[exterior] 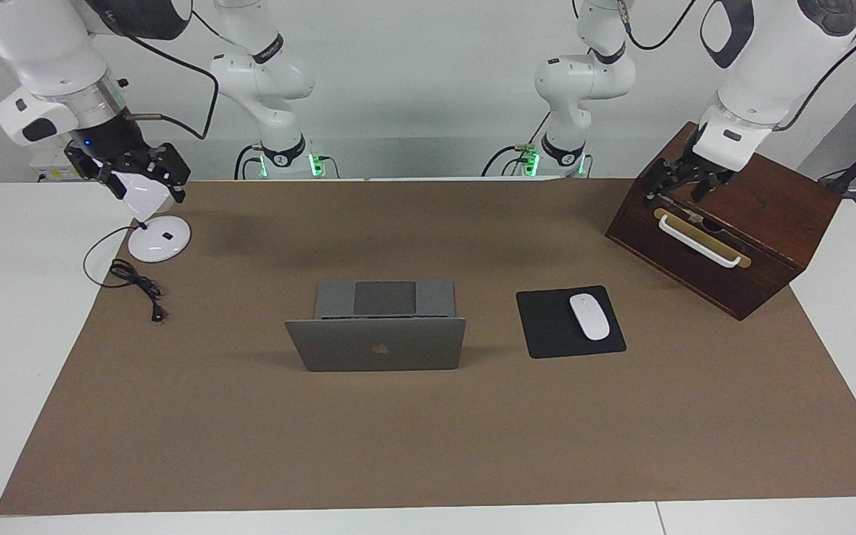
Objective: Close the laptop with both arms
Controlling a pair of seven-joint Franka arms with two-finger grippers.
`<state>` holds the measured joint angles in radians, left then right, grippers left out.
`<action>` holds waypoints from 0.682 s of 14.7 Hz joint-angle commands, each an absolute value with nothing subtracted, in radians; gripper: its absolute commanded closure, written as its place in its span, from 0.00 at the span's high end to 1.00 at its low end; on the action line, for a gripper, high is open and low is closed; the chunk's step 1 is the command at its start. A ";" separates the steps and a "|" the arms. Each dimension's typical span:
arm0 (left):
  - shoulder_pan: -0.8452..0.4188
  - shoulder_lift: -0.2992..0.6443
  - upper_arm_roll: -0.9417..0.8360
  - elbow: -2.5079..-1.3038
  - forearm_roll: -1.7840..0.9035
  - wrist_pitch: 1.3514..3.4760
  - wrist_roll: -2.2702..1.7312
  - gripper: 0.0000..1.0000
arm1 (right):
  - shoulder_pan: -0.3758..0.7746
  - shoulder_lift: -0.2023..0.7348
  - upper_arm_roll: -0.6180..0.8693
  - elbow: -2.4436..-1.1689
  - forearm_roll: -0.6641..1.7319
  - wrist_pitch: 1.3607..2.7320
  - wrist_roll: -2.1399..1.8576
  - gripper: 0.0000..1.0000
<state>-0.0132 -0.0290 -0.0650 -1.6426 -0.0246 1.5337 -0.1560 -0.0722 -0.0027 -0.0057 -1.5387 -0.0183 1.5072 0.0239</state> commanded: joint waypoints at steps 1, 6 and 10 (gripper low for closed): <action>-0.018 -0.055 -0.067 -1.683 -0.012 1.571 -0.153 1.00 | -0.074 -0.021 -0.012 -1.554 0.006 1.509 0.015 1.00; -0.025 -0.067 -0.067 -1.719 -0.017 1.609 -0.153 1.00 | -0.069 -0.023 -0.011 -1.557 0.006 1.512 0.017 1.00; -0.035 -0.106 -0.069 -1.813 -0.052 1.680 -0.175 1.00 | -0.067 -0.023 -0.011 -1.559 0.005 1.514 0.017 1.00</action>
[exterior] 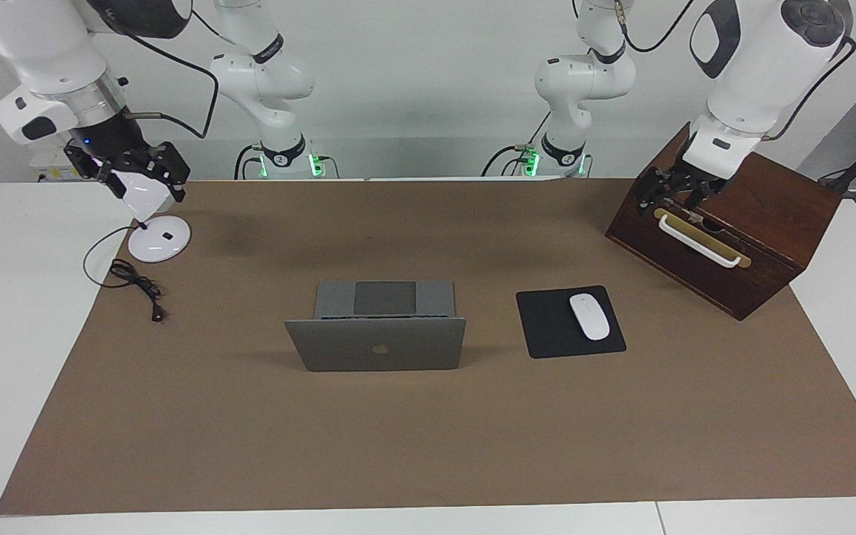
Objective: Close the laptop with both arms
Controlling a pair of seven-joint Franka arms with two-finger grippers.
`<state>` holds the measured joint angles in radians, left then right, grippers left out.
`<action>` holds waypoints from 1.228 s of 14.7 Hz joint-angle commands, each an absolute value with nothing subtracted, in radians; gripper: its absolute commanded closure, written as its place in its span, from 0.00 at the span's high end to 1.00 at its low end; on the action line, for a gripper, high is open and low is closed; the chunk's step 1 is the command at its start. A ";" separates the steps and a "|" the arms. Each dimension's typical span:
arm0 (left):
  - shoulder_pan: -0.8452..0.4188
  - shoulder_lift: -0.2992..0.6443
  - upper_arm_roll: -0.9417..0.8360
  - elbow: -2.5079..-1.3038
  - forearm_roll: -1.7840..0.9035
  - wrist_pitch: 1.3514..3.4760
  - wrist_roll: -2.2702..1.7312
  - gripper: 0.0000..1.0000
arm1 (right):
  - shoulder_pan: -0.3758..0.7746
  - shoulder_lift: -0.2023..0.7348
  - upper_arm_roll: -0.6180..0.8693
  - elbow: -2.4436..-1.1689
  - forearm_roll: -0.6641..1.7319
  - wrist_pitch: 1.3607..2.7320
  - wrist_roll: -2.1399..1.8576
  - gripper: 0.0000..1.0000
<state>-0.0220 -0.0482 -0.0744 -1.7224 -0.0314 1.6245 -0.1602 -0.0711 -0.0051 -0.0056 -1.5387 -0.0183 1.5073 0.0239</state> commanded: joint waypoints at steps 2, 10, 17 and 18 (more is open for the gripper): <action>-0.037 -0.130 -0.069 -1.867 -0.078 1.722 -0.196 1.00 | -0.067 -0.023 -0.011 -1.559 0.005 1.514 0.017 1.00; -0.095 -0.153 -0.071 -1.931 -0.123 1.838 -0.751 1.00 | -0.069 -0.017 -0.011 -1.566 0.006 1.646 0.003 1.00; -0.186 -0.160 -0.080 -1.954 -0.250 1.865 -1.315 1.00 | -0.054 0.145 -0.011 -1.485 0.000 1.798 -0.002 0.91; -0.190 -0.166 -0.080 -1.968 -0.283 1.905 -1.400 1.00 | -0.048 0.170 -0.014 -1.464 0.000 1.818 -0.002 0.87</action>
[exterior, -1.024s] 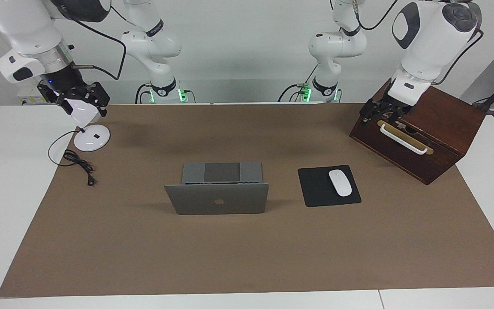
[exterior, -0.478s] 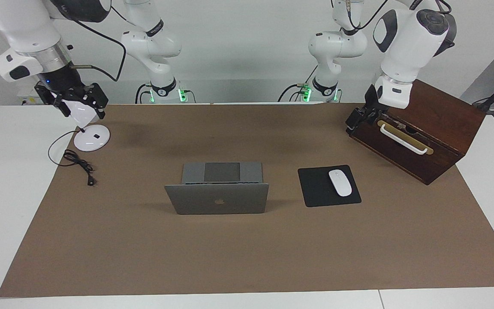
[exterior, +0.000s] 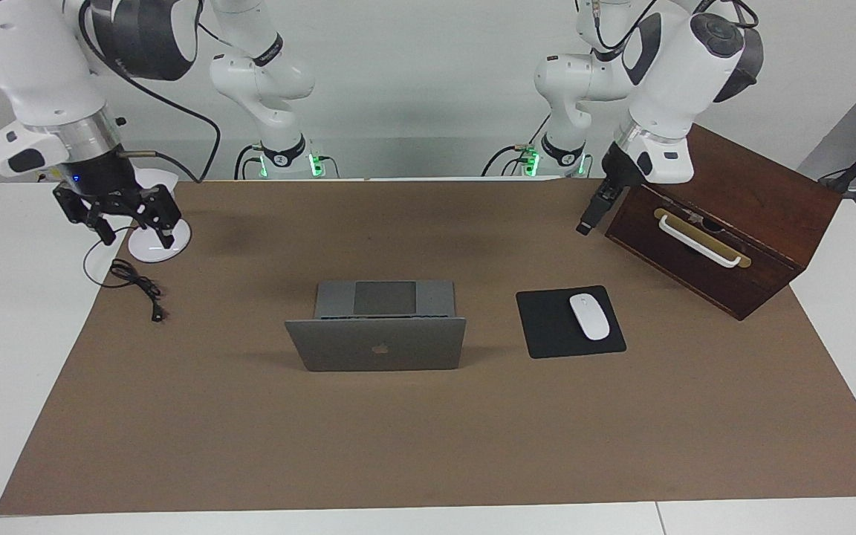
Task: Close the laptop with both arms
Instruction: 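Move the left gripper over the mouse pad toward the laptop, then reach the right gripper to the laptop screen top while the left gripper approaches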
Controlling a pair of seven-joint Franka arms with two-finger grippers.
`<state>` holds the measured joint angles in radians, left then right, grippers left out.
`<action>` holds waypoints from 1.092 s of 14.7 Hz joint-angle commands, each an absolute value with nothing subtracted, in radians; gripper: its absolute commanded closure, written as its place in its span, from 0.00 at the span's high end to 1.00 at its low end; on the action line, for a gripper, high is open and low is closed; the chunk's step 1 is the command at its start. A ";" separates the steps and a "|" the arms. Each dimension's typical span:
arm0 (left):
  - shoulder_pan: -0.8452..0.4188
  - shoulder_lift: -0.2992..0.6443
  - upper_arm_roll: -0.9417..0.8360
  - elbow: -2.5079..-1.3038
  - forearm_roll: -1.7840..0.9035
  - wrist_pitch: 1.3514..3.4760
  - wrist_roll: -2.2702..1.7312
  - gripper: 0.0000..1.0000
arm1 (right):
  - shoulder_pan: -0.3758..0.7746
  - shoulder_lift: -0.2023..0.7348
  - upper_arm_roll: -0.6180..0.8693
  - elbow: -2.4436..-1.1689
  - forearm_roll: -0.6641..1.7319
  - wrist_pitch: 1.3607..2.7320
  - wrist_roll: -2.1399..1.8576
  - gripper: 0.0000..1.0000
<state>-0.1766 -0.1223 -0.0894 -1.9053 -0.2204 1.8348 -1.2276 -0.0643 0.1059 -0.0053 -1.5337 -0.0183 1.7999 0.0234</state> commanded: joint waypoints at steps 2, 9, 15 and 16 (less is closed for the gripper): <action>-0.239 -0.182 -0.080 -2.015 -0.295 1.978 -1.518 1.00 | -0.003 0.221 -0.040 -1.415 -0.002 1.851 0.003 0.71; -0.305 -0.221 -0.081 -2.255 -0.532 2.293 -1.710 0.39 | 0.093 0.298 -0.066 -1.384 -0.015 1.991 0.107 0.00; -0.428 -0.115 -0.080 -2.299 -0.855 2.525 -1.724 0.00 | 0.225 0.336 -0.098 -1.382 -0.023 2.062 0.216 0.00; -0.429 -0.100 -0.080 -2.306 -0.927 2.560 -1.735 0.00 | 0.262 0.337 -0.122 -1.381 -0.023 2.066 0.216 0.00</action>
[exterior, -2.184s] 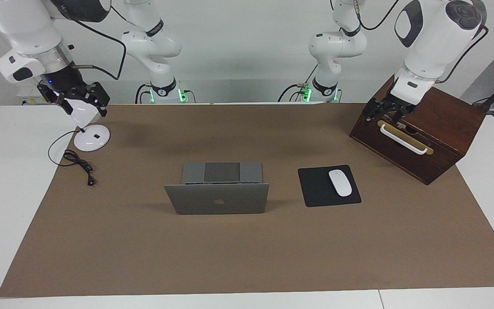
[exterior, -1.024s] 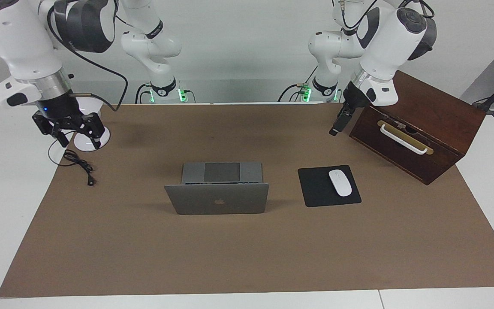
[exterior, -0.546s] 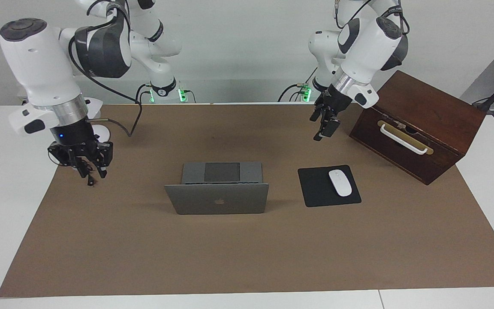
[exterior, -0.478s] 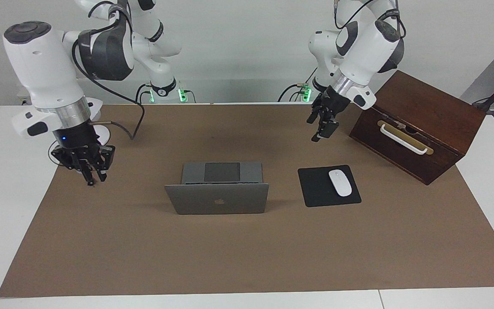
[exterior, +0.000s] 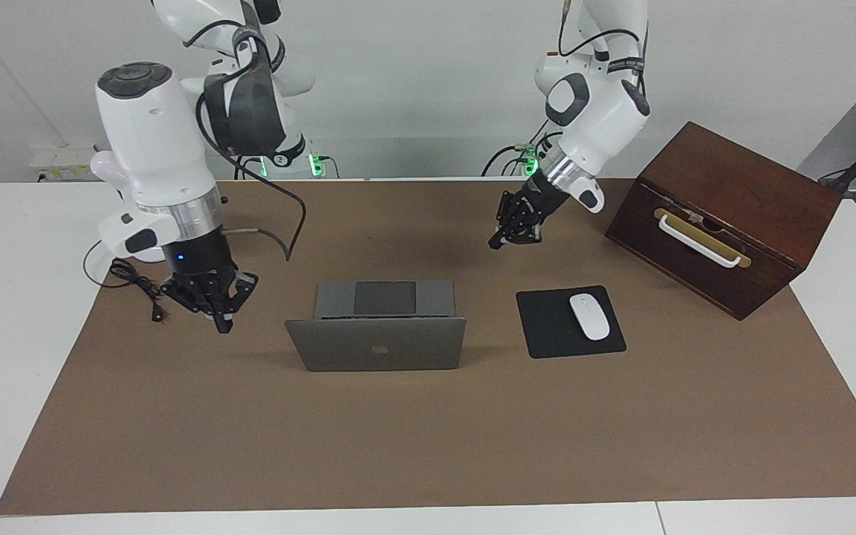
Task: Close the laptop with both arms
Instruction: 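Reach the right gripper to the laptop screen top while the left gripper approaches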
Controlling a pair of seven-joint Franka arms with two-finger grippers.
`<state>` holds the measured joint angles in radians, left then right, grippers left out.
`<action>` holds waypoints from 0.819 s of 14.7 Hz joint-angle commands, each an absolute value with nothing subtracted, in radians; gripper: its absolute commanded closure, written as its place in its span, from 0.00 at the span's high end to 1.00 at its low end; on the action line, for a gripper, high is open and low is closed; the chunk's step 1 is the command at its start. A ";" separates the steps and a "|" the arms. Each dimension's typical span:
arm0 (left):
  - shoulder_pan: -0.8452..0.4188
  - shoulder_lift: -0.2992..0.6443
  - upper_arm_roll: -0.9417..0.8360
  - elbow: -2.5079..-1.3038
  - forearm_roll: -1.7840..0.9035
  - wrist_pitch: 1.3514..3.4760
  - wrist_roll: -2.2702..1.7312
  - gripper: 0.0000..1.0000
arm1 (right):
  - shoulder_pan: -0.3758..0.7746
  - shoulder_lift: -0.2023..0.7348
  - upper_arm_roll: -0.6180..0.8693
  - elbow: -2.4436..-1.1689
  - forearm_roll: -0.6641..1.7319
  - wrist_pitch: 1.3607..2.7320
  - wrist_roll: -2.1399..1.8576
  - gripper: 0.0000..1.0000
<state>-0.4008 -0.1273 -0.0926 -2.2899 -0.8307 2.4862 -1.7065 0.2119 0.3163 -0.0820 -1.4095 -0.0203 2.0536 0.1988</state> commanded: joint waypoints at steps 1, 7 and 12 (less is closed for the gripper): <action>-0.434 -0.080 -0.080 -2.306 -0.977 2.597 -1.735 0.00 | 0.303 0.339 -0.155 -1.382 -0.021 2.068 0.216 0.00; -0.580 0.041 -0.081 -2.310 -1.216 2.859 -1.732 0.00 | 0.449 0.344 -0.236 -1.391 -0.025 2.089 0.207 0.00; -0.624 0.115 -0.081 -2.292 -1.339 2.924 -1.727 0.00 | 0.495 0.379 -0.268 -1.393 -0.032 2.178 0.184 0.00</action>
